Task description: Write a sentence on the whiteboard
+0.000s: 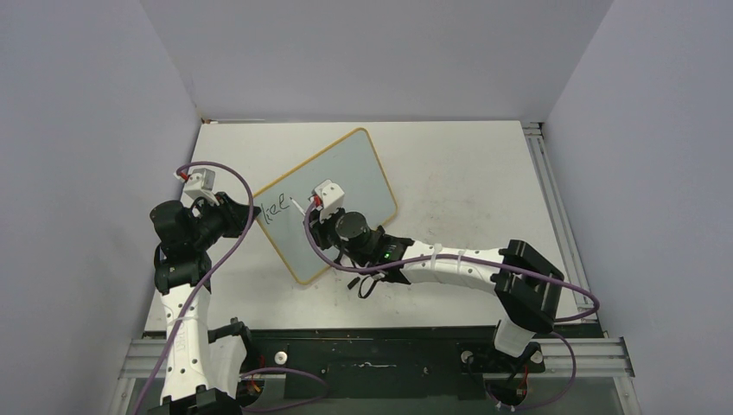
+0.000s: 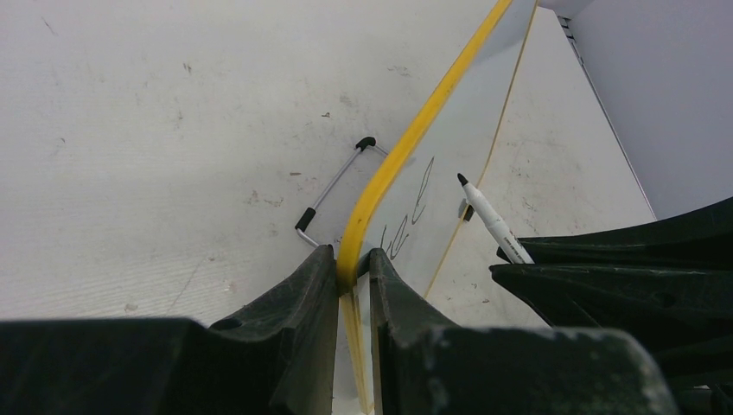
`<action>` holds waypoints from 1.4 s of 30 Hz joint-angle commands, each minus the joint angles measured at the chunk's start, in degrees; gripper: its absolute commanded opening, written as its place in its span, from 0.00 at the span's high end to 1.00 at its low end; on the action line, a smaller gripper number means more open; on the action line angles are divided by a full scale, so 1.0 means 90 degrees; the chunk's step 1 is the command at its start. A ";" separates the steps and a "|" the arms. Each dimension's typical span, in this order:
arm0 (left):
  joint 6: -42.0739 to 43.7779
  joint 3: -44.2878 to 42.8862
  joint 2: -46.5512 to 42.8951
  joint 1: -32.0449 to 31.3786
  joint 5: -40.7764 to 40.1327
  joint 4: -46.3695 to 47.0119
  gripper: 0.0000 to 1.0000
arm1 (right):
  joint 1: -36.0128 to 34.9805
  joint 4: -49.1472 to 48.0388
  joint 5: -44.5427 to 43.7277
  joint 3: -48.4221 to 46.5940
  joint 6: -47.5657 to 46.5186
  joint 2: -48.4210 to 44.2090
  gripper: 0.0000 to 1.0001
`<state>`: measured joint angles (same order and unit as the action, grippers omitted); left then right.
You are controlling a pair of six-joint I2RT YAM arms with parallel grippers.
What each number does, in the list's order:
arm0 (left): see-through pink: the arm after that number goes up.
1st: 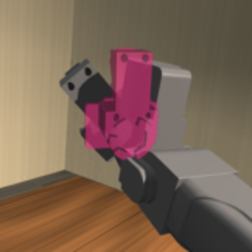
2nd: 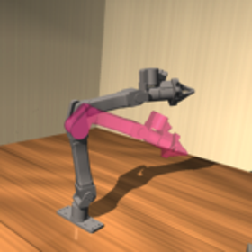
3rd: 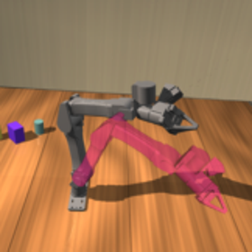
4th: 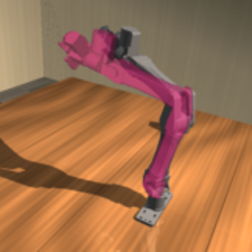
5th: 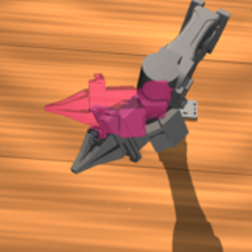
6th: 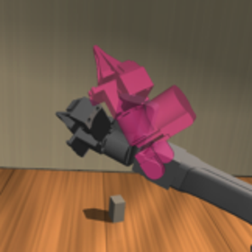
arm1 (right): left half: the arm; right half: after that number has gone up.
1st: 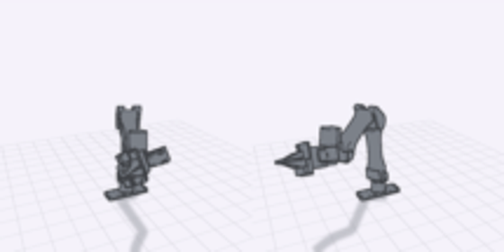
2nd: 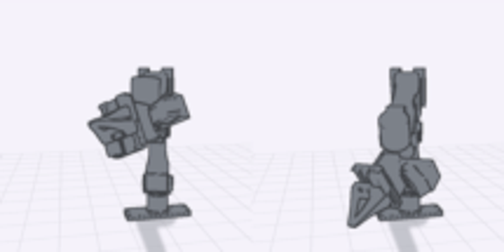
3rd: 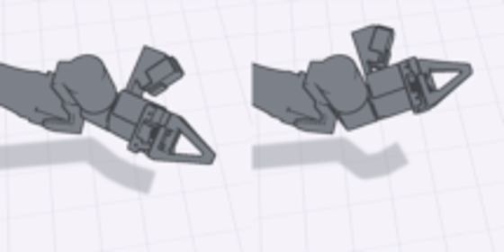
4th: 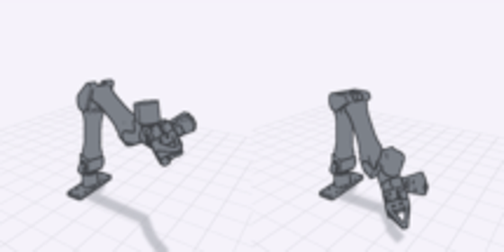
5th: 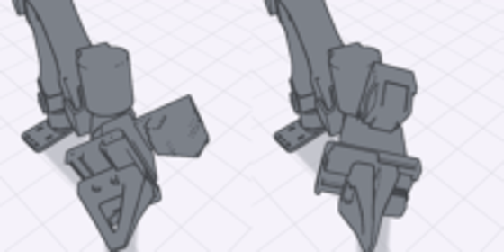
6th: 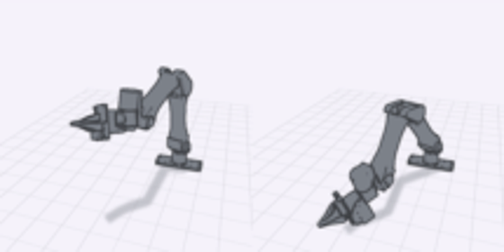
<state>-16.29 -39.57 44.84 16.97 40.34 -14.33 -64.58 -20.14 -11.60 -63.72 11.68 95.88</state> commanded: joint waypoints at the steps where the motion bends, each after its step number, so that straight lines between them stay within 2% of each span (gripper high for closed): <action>1: 0.0133 -0.0250 -0.0036 -0.0001 -0.0126 -0.0034 1.00 | 0.0073 -0.0238 -0.0003 -0.0389 -0.0090 0.0027 0.95; 24: 0.0131 -0.0252 -0.0032 0.0002 -0.0117 -0.0029 1.00 | 0.0134 0.0074 0.0202 -0.0640 0.0003 0.0385 0.95; 42: 0.0133 -0.0247 -0.0067 -0.0012 -0.0136 -0.0029 1.00 | -0.0100 0.0353 0.0167 0.0372 0.0426 0.0049 0.95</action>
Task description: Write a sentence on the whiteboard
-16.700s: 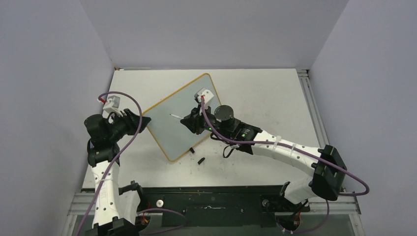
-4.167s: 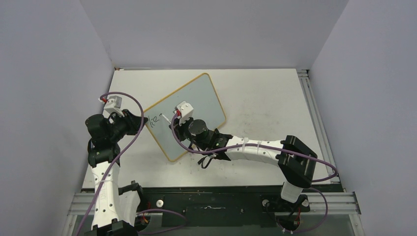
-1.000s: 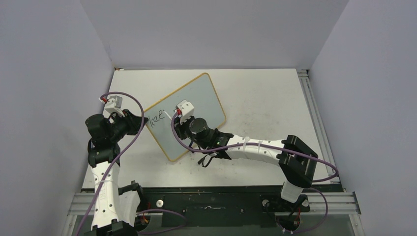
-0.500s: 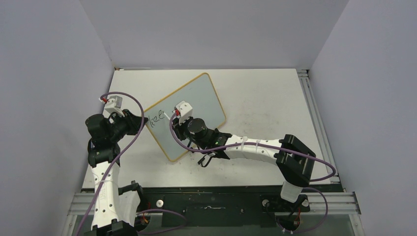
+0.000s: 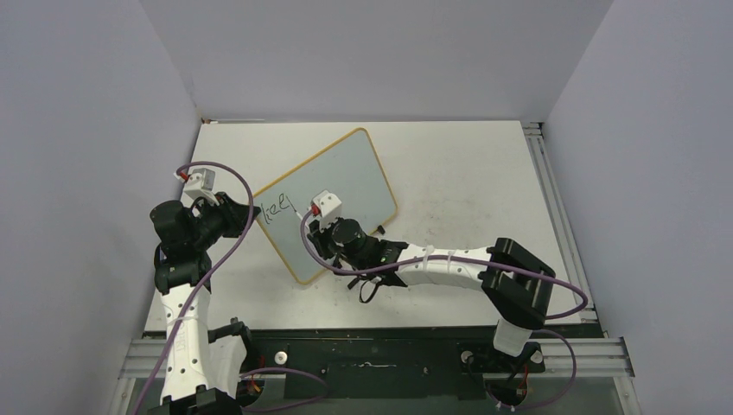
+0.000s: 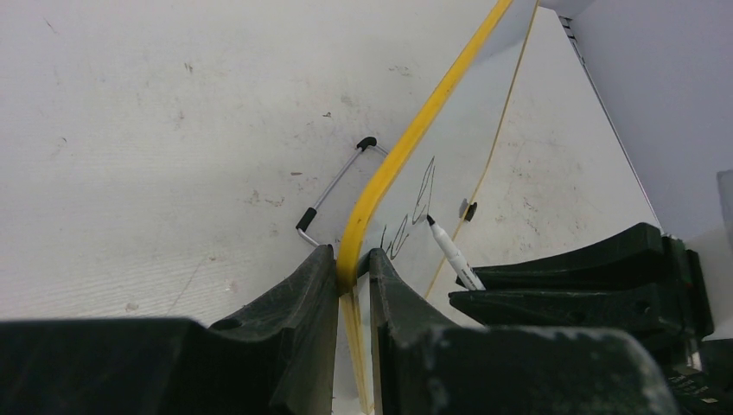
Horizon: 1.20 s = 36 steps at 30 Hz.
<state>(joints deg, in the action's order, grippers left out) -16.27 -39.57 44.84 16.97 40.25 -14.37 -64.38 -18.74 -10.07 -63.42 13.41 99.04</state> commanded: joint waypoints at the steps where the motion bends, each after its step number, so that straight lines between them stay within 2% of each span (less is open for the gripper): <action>1: 0.0135 -0.0251 -0.0061 -0.0013 -0.0126 -0.0023 1.00 | -0.0168 0.0233 -0.0023 0.0434 0.0281 -0.0348 0.95; 7: 0.0136 -0.0243 -0.0073 -0.0021 -0.0129 -0.0028 1.00 | -0.0256 0.0282 -0.0087 0.0933 0.0485 -0.0687 0.95; 15: 0.0138 -0.0237 -0.0082 -0.0020 -0.0145 -0.0031 1.00 | -0.0243 0.0176 -0.0119 0.0332 -0.0035 -0.1082 0.95; 25: 0.0138 -0.0241 -0.0069 -0.0015 -0.0119 -0.0018 1.00 | 0.0161 0.0159 0.0258 -0.0563 -0.0308 -0.0415 0.95; 36: 0.0138 -0.0239 -0.0052 -0.0020 -0.0129 -0.0015 1.00 | 0.0229 0.0206 0.0534 -0.0759 -0.0280 -0.0099 0.95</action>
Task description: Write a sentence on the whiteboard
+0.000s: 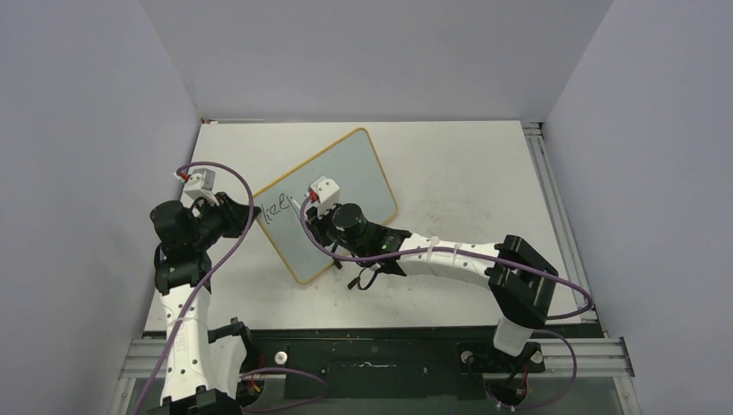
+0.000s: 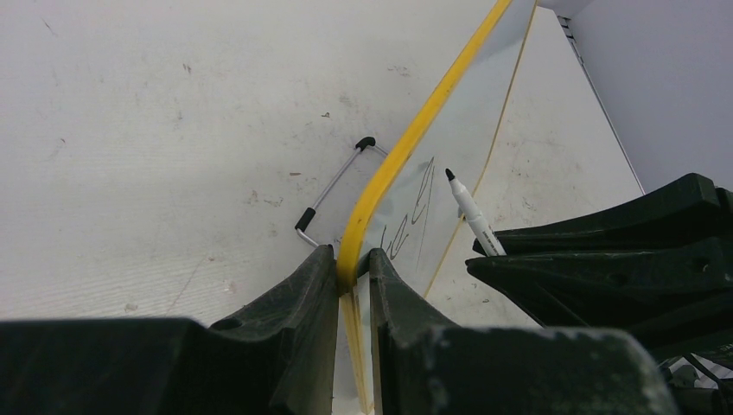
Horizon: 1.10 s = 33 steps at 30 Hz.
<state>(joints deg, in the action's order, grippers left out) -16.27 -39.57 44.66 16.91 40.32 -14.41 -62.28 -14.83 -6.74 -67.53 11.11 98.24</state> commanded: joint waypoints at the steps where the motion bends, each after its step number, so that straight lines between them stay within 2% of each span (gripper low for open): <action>1: 0.0138 -0.0241 -0.0035 -0.0011 -0.0132 -0.0005 1.00 | -0.0004 -0.0227 0.0177 -0.0301 -0.0025 0.0000 0.95; 33: 0.0143 -0.0241 -0.0033 -0.0005 -0.0142 -0.0002 1.00 | 0.0169 0.0114 -0.0024 -0.0484 0.0233 0.0188 0.95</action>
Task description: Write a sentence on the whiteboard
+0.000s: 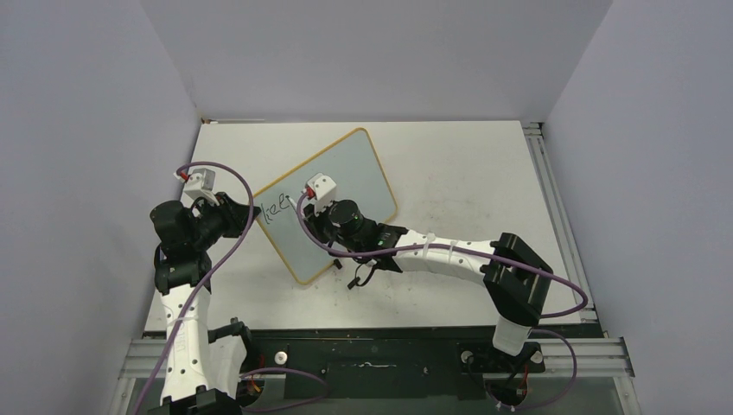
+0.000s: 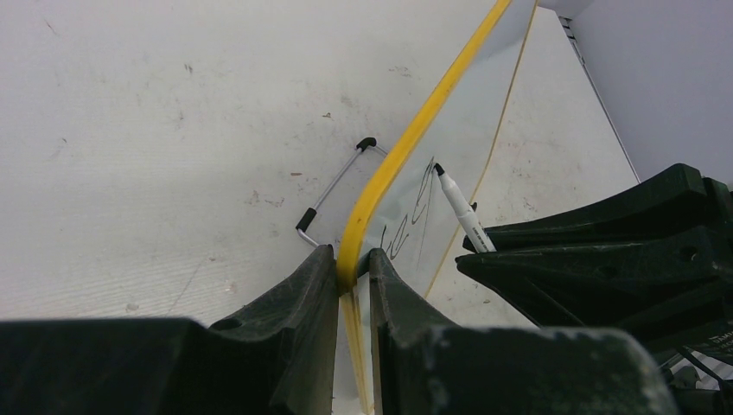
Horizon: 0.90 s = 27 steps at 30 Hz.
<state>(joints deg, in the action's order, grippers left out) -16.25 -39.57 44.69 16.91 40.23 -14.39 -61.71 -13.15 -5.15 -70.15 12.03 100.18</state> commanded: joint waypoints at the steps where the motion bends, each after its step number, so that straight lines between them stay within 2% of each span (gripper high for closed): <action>1: 0.0145 -0.0242 -0.0036 -0.0011 -0.0131 -0.0011 1.00 | 0.0114 -0.0073 -0.0218 -0.0177 0.0144 -0.0035 0.95; 27: 0.0145 -0.0237 -0.0051 -0.0014 -0.0133 -0.0022 1.00 | 0.0129 0.0015 -0.0329 0.0275 0.0313 -0.0238 0.95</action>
<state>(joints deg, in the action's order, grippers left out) -16.25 -39.57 44.69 16.91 40.12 -14.41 -60.73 -12.91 -6.79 -68.25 14.22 99.98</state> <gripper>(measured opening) 0.151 0.151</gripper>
